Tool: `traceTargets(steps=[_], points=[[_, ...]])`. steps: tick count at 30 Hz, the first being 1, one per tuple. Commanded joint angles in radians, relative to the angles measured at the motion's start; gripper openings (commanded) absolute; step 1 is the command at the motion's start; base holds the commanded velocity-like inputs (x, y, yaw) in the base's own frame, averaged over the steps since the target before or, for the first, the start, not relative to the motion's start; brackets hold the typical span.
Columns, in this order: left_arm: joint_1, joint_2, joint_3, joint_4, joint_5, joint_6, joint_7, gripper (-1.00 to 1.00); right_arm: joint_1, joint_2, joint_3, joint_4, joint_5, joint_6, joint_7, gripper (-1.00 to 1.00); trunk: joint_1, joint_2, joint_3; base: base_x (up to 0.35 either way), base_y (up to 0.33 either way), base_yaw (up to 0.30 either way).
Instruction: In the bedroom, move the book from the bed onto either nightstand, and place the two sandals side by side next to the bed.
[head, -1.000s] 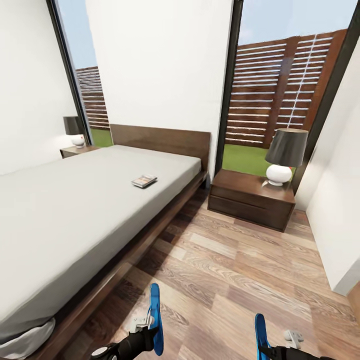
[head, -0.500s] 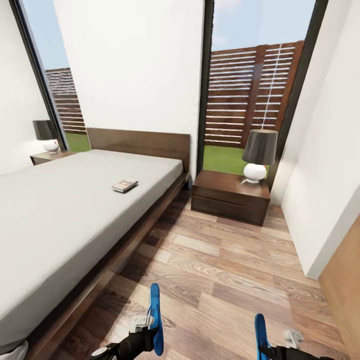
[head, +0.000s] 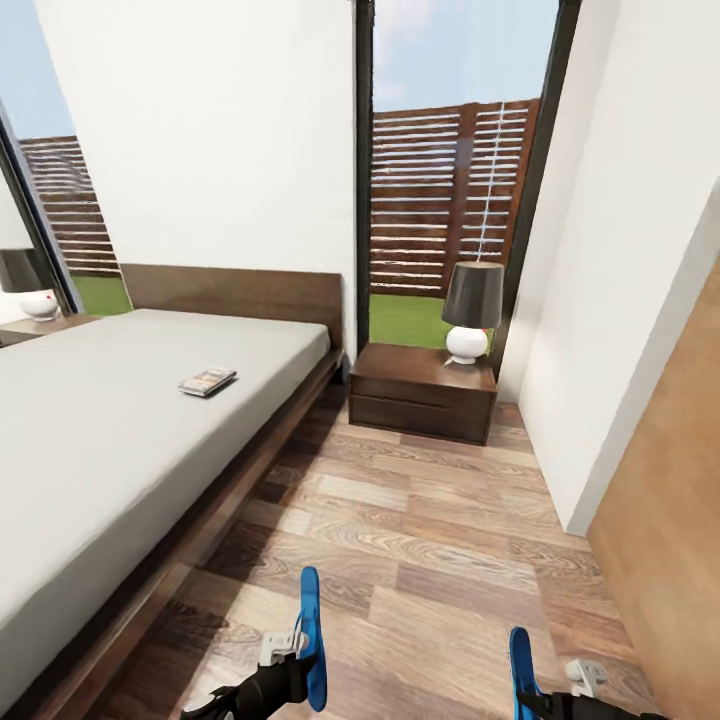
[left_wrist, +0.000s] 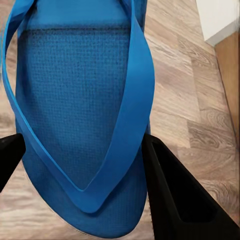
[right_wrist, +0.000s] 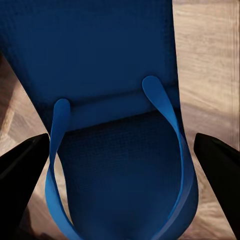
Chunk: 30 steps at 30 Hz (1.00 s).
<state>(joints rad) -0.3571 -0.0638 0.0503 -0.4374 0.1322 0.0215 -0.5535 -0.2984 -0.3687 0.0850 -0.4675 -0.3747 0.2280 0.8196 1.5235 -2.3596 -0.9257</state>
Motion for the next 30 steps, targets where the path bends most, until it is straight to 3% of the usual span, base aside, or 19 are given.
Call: traceTargets(steps=[1, 25, 30], points=[[0.000, -0.001, 0.005, 0.000, 0.001, 0.002, -0.005, -1.00, -0.001, -0.001, 0.006, 0.000, -0.011, 0.008, 0.000, -1.00, 0.000, 0.000, 0.000, 0.000, 0.000, -0.253], [0.000, -0.001, 0.005, 0.000, 0.001, 0.002, -0.005, -1.00, -0.001, -0.001, 0.006, 0.000, -0.011, -0.010, 0.000, -1.00, 0.000, 0.000, 0.023, 0.000, 0.000, -0.253], [0.000, -0.001, 0.005, 0.000, 0.000, 0.002, -0.005, -1.00, -0.001, -0.001, 0.006, 0.000, -0.010, -0.010, 0.000, -1.00, 0.000, 0.000, 0.026, 0.000, 0.000, -0.121]])
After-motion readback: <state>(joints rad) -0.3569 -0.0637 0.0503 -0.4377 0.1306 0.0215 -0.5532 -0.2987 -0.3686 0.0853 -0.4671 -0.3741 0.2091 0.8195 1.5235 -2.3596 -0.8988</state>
